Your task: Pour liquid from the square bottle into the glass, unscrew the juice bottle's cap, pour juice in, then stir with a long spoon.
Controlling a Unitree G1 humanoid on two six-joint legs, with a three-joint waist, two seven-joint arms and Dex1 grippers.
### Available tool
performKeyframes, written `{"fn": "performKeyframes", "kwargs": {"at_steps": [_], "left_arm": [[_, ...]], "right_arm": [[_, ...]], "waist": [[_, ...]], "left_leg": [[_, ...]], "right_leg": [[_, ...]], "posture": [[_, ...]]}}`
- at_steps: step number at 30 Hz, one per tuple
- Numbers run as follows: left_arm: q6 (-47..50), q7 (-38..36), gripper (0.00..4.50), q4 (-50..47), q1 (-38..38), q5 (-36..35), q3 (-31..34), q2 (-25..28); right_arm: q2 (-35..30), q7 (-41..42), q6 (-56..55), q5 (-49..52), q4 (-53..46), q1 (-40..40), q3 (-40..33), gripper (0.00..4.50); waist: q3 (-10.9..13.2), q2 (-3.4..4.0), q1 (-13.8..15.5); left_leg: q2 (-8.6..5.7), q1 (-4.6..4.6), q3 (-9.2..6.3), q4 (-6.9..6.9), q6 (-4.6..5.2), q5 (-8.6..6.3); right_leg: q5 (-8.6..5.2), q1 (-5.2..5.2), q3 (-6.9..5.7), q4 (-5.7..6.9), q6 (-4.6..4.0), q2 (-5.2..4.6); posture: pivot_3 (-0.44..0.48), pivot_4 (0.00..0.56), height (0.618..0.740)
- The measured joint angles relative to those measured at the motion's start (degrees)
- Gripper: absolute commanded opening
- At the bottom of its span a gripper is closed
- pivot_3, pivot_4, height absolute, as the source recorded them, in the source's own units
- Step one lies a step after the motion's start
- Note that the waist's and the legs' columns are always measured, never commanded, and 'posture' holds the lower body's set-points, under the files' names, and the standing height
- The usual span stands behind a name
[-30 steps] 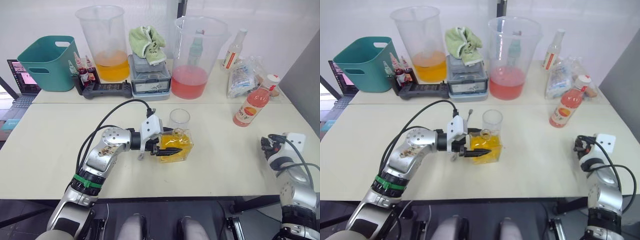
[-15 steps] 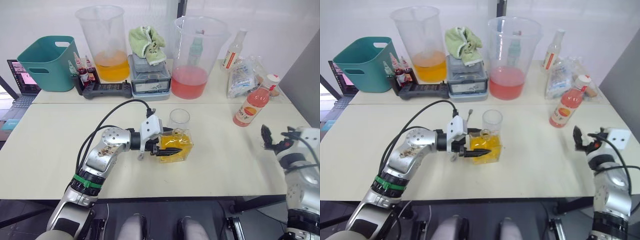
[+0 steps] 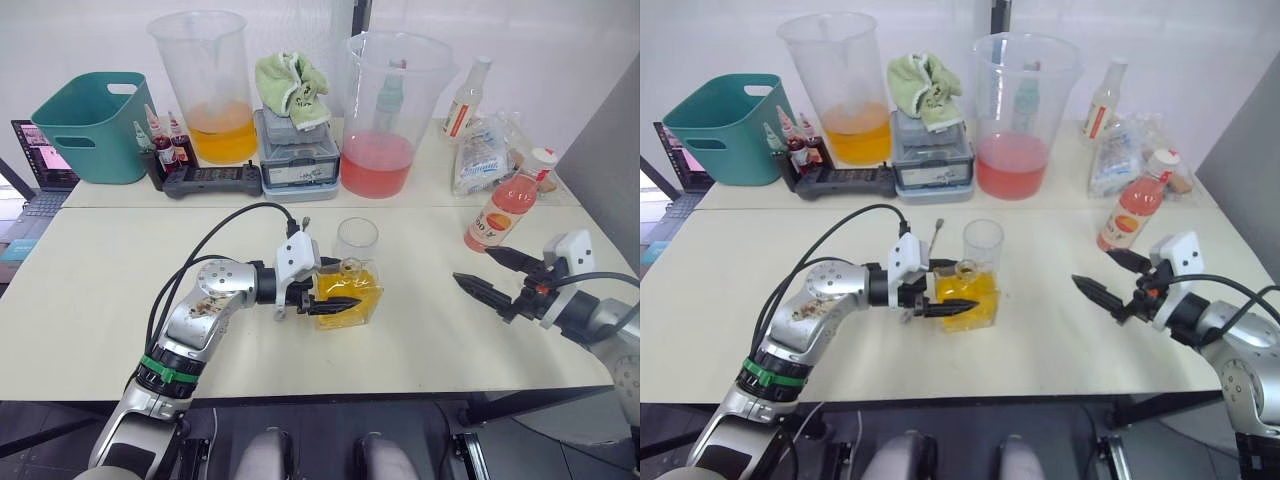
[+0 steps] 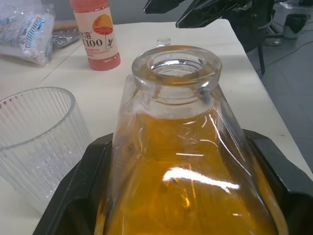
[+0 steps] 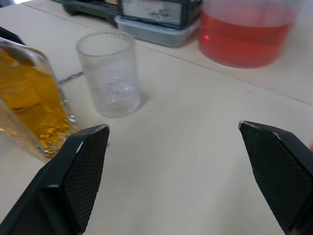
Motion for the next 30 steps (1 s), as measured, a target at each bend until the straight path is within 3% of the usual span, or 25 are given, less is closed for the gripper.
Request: {"fn": "performKeyframes", "kwargs": {"at_steps": [5, 14, 20, 25, 30], "left_arm": [[5.5, 1.7, 2.8, -5.5, 2.1, -2.7, 1.9, 2.4], [14.5, 4.5, 2.8, -11.1, 2.0, -11.6, 15.3, 11.9], [13.2, 5.5, 2.8, -2.7, -5.6, -9.9, 17.7, 15.3], [9.1, 7.9, 2.8, 5.5, -10.9, -5.5, 15.7, 13.0], [0.8, 11.2, 2.8, 17.3, -17.9, 4.0, 9.9, 9.2]], "right_arm": [[-0.7, 4.1, 3.3, 2.5, -3.1, -3.1, 4.2, 4.49], [-0.7, 7.1, 3.6, 2.1, -2.6, -4.8, 6.0, 4.49], [-0.2, 7.5, 3.4, 0.3, -1.3, -8.5, 8.4, 4.49], [-0.2, 7.4, 3.4, -0.2, -1.3, -9.7, 9.2, 4.49], [-0.2, 5.7, 4.4, -0.3, -2.9, -9.9, 9.4, 4.49]], "waist": [[0.0, -0.02, -0.1], [0.0, -0.07, 0.1], [0.1, -0.11, 0.6], [0.1, -0.16, 0.7], [0.1, -0.18, 0.7]], "left_leg": [[0.03, -0.04, -0.05, 0.0, 0.0, 0.0], [0.04, -0.03, -0.06, 0.0, 0.0, 0.0], [-0.04, -0.08, -0.07, 0.05, -0.01, 0.0], [-0.06, -0.23, -0.12, 0.06, 0.01, -0.01], [-0.1, -0.34, -0.19, 0.13, 0.02, -0.01]], "right_leg": [[0.0, -0.01, 0.0, 0.01, 0.0, 0.04], [0.0, -0.03, -0.01, 0.02, 0.0, 0.06], [0.0, 0.01, -0.03, -0.04, 0.0, 0.04], [0.01, -0.07, -0.06, -0.07, 0.01, 0.06], [0.02, -0.11, -0.1, 0.0, 0.02, 0.06]], "posture": [[0.0, 0.15, 0.74], [0.0, 0.15, 0.74], [0.0, 0.15, 0.74], [0.0, 0.15, 0.74], [0.0, 0.15, 0.74]]}}
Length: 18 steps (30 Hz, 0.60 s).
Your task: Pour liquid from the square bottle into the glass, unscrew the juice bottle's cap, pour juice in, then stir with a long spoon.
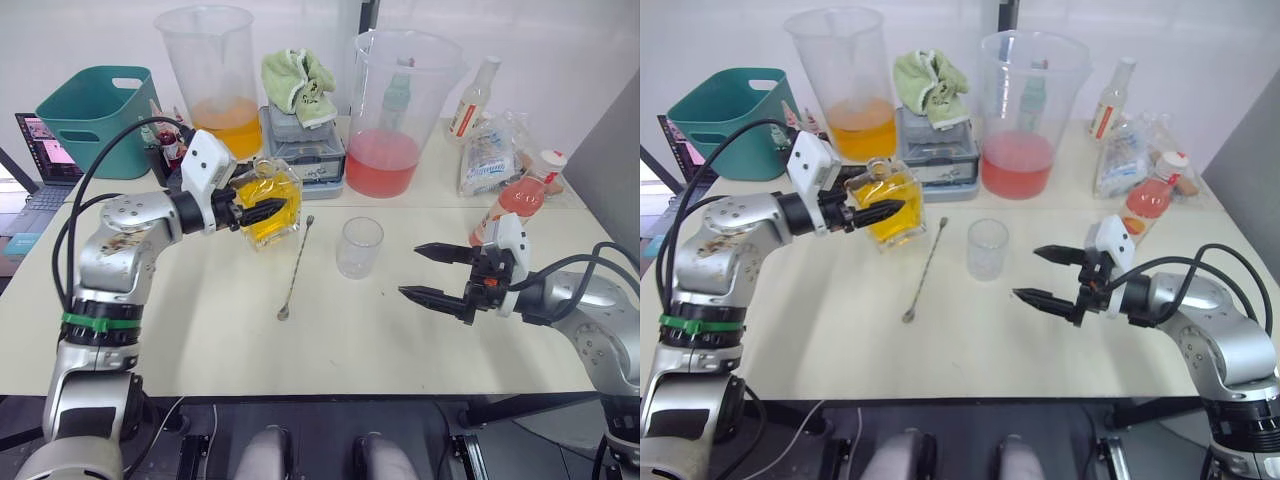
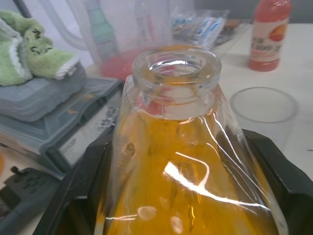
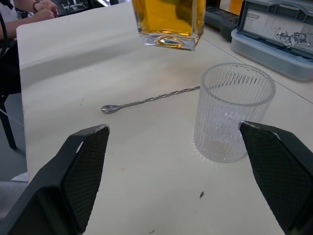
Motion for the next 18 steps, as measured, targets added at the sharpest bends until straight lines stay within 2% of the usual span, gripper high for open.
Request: {"fn": "performKeyframes", "kwargs": {"at_steps": [5, 9, 18], "left_arm": [[-5.7, -0.3, 2.8, 9.0, -4.3, 5.1, -5.1, -4.3], [-11.9, 1.0, 2.8, 16.0, -7.3, 9.2, -6.9, -8.1], [-24.8, 6.2, 2.8, 23.5, -9.5, 17.8, -10.3, -13.2]], "right_arm": [[0.0, -3.1, 2.7, 0.6, -3.2, 0.8, -1.0, 4.49], [-0.3, -5.5, 4.1, 0.8, -5.6, 3.2, -3.4, 4.49], [-1.6, -7.8, 5.5, 1.2, -9.1, 6.4, -7.2, 4.49]], "waist": [[0.0, -0.02, 0.1], [0.0, -0.02, 0.1], [0.0, -0.03, 0.0]], "left_leg": [[-0.01, -0.13, -0.01, 0.03, 0.01, -0.01], [-0.02, -0.69, -0.01, 0.27, 0.02, -0.01], [-0.04, -0.85, 0.0, 0.69, 0.11, -0.06]], "right_leg": [[0.01, -0.1, -0.01, 0.02, 0.01, -0.01], [0.02, -0.76, 0.03, 0.31, 0.01, 0.0], [0.03, -0.85, 0.05, 0.52, 0.04, 0.03]], "posture": [[0.0, 0.15, 0.74], [0.0, 0.15, 0.74], [0.0, 0.15, 0.74]]}}
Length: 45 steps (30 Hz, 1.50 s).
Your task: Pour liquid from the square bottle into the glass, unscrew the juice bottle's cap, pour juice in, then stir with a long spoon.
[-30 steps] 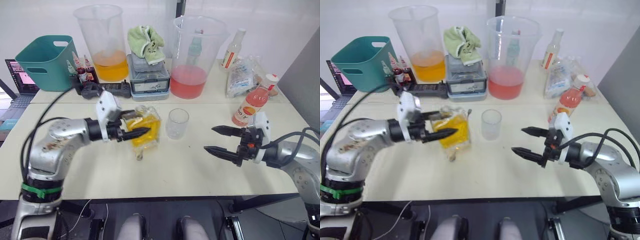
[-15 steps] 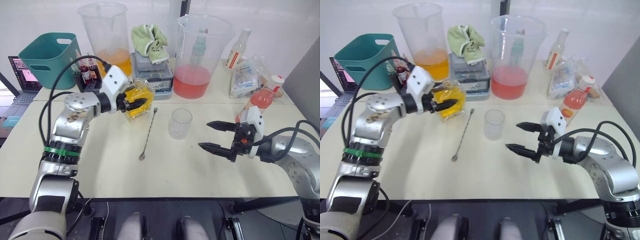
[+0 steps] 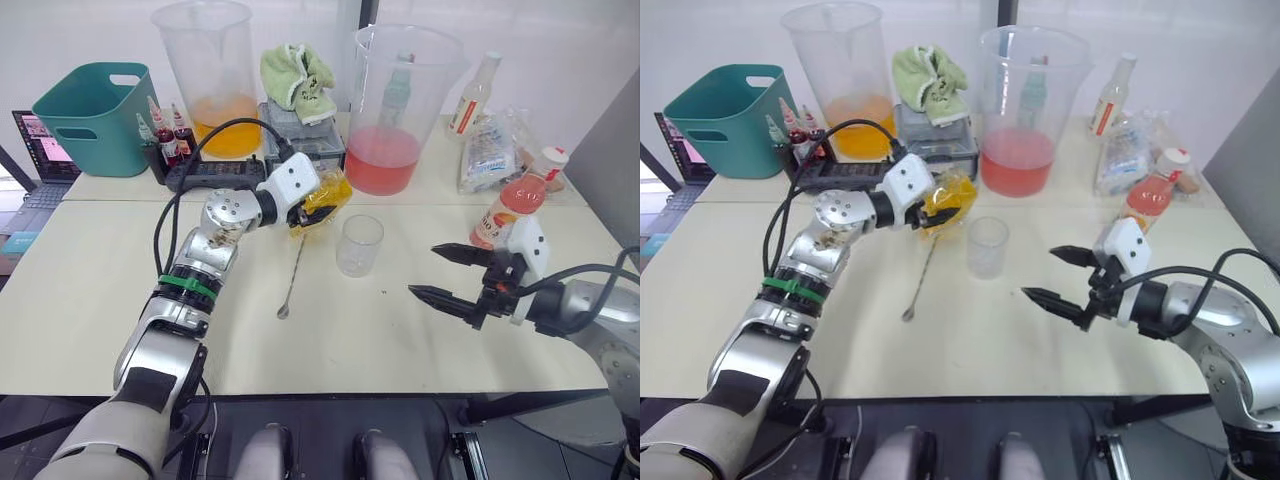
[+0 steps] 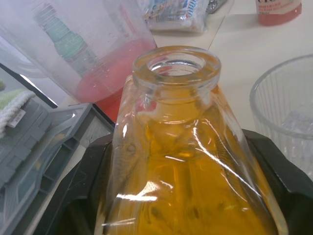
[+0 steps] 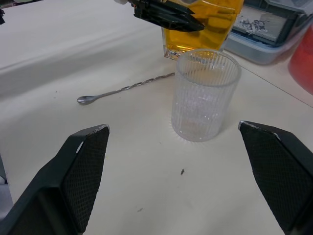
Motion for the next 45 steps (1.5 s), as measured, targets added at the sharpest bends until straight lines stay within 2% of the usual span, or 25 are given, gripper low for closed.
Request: {"fn": "performKeyframes", "kwargs": {"at_steps": [12, 33, 45], "left_arm": [[-10.1, 5.9, 2.8, 6.4, -0.6, 9.4, -3.3, -2.3], [-20.2, 20.9, 2.8, 11.0, -2.3, 22.1, -7.1, -3.2], [-22.8, 24.5, 2.8, 11.1, -2.3, 27.7, -9.8, -3.5]], "right_arm": [[-0.9, -1.4, 2.1, 2.9, -2.6, 1.9, -2.7, 4.49], [-2.2, -4.1, 3.3, 4.0, -3.0, 0.1, -2.9, 4.49], [-2.2, -4.0, 3.3, 4.0, -3.0, 0.4, -2.5, 4.49]], "waist": [[0.0, 0.0, -0.1], [0.0, 0.0, 0.3], [0.0, 0.0, 0.4]], "left_leg": [[-0.01, -0.02, -0.01, 0.03, 0.01, 0.0], [-0.05, -0.03, -0.01, 0.07, 0.02, -0.01], [-0.07, -0.03, 0.01, 0.09, 0.03, -0.01]], "right_leg": [[0.02, 0.0, 0.0, 0.03, 0.04, -0.01], [0.05, 0.0, 0.0, 0.05, 0.08, -0.06], [0.06, 0.0, 0.0, 0.06, 0.1, -0.07]], "posture": [[0.0, 0.15, 0.74], [0.0, 0.15, 0.74], [0.0, 0.15, 0.74]]}}
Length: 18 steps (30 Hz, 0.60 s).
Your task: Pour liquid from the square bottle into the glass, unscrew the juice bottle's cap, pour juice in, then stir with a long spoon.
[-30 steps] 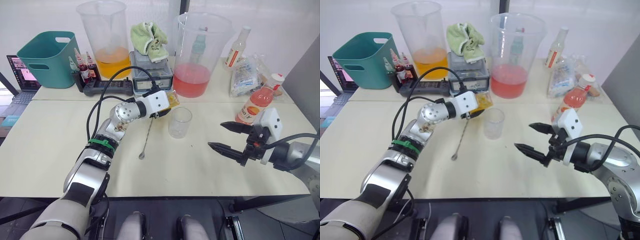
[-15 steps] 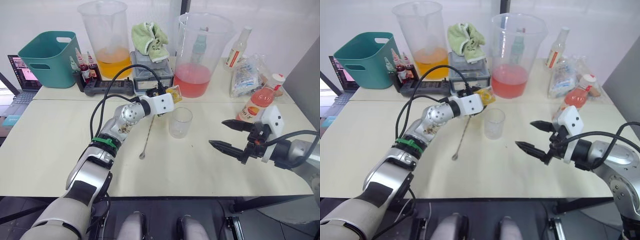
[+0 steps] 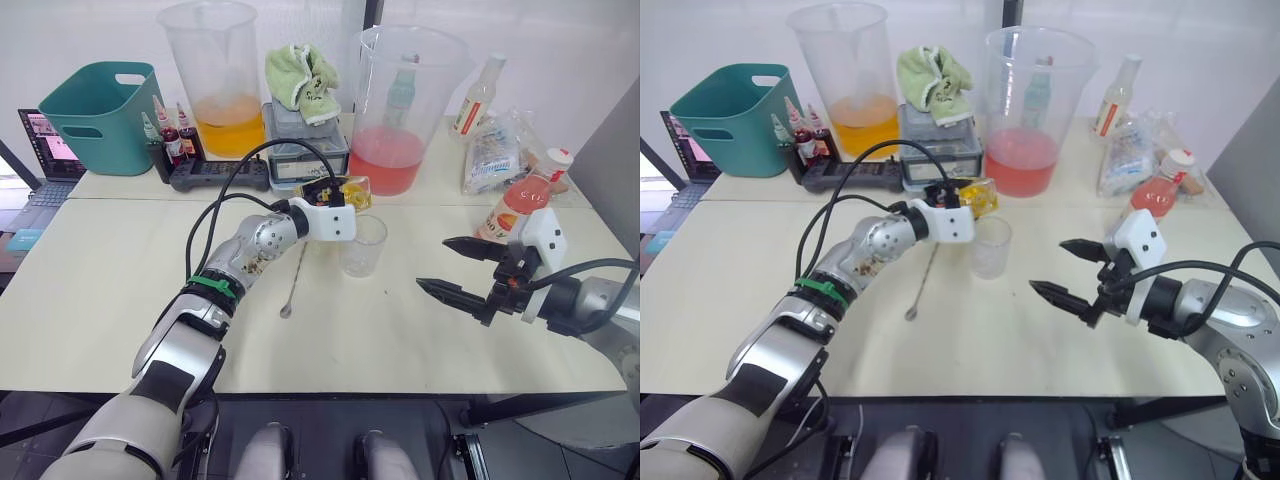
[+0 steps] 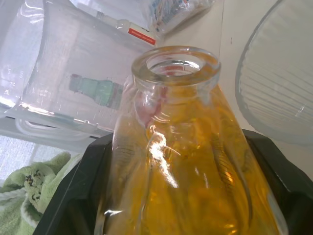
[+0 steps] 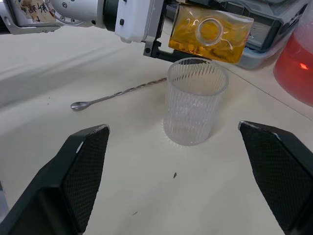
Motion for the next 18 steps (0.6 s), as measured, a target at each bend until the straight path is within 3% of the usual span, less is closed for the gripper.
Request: {"fn": "performKeyframes", "kwargs": {"at_steps": [18], "left_arm": [[-1.6, 10.6, 2.8, -1.0, -1.3, 12.5, -5.5, 2.5]], "right_arm": [[-0.1, 0.1, 0.1, 0.5, -0.9, 1.0, 0.0, 4.49]], "waist": [[0.0, 0.0, 0.2]], "left_leg": [[-0.08, 0.0, -0.01, 0.01, 0.0, 0.0]], "right_leg": [[0.01, 0.0, 0.0, 0.02, 0.02, -0.05]], "posture": [[0.0, 0.15, 0.74]]}}
